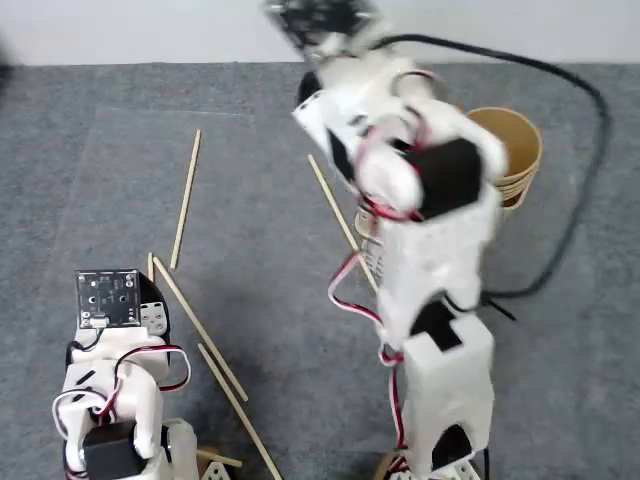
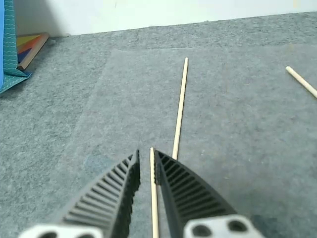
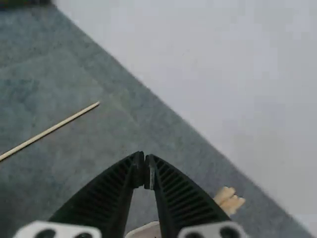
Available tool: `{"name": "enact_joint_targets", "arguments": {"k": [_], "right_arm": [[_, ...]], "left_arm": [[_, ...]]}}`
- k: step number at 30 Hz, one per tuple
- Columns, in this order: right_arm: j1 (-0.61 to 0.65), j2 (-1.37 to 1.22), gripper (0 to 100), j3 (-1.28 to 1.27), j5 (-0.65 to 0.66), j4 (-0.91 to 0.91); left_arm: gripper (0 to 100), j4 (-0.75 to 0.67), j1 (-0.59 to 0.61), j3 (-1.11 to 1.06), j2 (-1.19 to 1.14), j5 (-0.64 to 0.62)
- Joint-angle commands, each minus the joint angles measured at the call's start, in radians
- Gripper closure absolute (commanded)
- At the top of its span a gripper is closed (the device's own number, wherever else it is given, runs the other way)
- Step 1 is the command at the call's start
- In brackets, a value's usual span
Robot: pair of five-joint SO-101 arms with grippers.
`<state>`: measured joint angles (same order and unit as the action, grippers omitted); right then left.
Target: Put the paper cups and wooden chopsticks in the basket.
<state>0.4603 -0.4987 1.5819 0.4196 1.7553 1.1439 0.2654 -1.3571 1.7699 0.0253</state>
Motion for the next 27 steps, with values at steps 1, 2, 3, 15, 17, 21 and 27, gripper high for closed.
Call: {"name": "enact_joint_targets", "arguments": {"k": [1, 2, 3, 15, 17, 21, 27], "right_arm": [[0.008, -0.088, 99.1, 0.026, -0.055, 0.042], [0.010, -0.125, 99.1, 0.026, -0.069, 0.042], [0.012, -0.163, 99.1, 0.026, -0.080, 0.041], [0.024, -0.630, 81.3, 0.034, -0.083, 0.022], [0.005, -0.679, 80.9, 0.035, -0.080, -0.005], [-0.028, -0.746, 80.5, 0.035, -0.078, -0.073], [-0.065, -0.797, 80.5, 0.032, -0.078, -0.134]], "left_arm": [[95, -0.014, 0.006, 0.008, 0.000, 0.009], [95, -0.012, 0.006, 0.008, 0.000, 0.009], [95, -0.011, 0.006, 0.008, 0.000, 0.009], [95, -0.011, 0.003, 0.008, 0.000, 0.011], [95, -0.011, 0.003, 0.008, 0.000, 0.011], [95, -0.011, 0.003, 0.008, 0.000, 0.011], [95, -0.009, 0.002, 0.008, 0.000, 0.011]]}}
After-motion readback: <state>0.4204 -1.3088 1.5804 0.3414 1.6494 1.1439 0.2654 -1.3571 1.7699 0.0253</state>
